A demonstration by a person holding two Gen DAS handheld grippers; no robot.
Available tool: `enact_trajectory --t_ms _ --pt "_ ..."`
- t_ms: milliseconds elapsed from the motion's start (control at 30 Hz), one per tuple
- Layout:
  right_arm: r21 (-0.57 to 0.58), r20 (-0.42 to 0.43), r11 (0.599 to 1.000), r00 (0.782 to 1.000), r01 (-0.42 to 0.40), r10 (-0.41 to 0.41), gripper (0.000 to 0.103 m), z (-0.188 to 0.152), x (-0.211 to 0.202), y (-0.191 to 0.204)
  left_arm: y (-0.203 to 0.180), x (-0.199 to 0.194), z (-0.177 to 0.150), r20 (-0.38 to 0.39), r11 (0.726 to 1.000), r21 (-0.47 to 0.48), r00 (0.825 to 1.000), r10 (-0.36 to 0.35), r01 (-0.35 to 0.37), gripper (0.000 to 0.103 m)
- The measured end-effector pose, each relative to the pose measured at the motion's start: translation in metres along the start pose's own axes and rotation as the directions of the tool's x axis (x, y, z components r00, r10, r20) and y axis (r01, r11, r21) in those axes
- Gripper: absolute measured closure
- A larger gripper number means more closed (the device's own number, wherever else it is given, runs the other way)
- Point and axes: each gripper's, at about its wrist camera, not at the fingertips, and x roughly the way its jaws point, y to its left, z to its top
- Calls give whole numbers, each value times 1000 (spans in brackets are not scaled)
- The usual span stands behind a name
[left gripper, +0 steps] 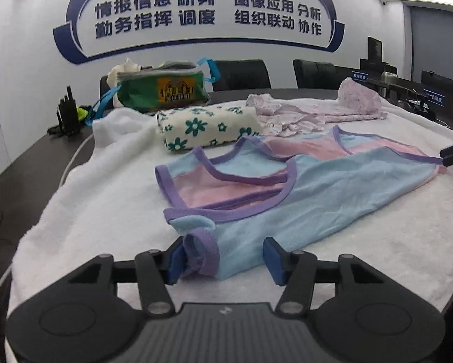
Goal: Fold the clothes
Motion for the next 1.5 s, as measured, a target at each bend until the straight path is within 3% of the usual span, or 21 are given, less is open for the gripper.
enact_trajectory --t_ms 67,167,267,367,467,567,700,733,767,800,833,867,1000,1233,1500 --pt "-52 30 999 1000 1 1 69 6 -6 12 -5 -10 2 18 999 37 1000 10 -10 50" --pt "-154 53 988 998 -17 26 69 17 -9 34 -13 -23 5 47 993 116 998 -43 38 50" --pt "-267 48 962 996 -54 69 68 25 -2 57 -25 -22 4 34 961 256 993 -114 102 48" --pt "-323 4 945 998 -58 63 68 26 15 64 -31 -8 2 -28 921 381 996 -81 86 48" --pt "-331 -25 943 999 -36 29 69 22 27 63 -18 -5 1 -33 915 402 999 -28 39 48" --pt "-345 -25 938 1000 -21 13 69 17 32 63 3 1 2 -33 943 331 999 29 -16 48" --pt "-333 -5 943 1000 -10 9 69 14 38 59 21 8 6 -79 989 146 997 -15 27 49" --pt "-331 -4 944 1000 -12 11 69 15 39 58 25 9 8 -92 994 102 995 -30 40 55" --pt "-328 -2 944 1000 -14 14 74 16 41 57 29 10 10 -105 997 54 993 -56 62 78" --pt "-323 -15 946 1000 -27 24 87 17 42 56 34 11 12 -120 996 -7 989 -92 91 91" --pt "-316 -30 948 999 -42 34 94 18 42 56 38 12 12 -127 993 -57 986 -110 104 94" --pt "-309 -45 949 998 -57 45 100 19 43 55 43 11 13 -128 989 -100 985 -119 107 94" --pt "-321 -47 945 998 -61 49 101 19 38 59 48 6 15 -141 977 -184 981 -136 109 96" --pt "-317 -61 944 995 -92 77 102 16 17 70 46 -17 23 -157 972 -219 980 -125 89 97" --pt "-305 -70 947 994 -104 87 102 4 -16 88 41 -41 4 -159 953 -287 976 -150 100 97"
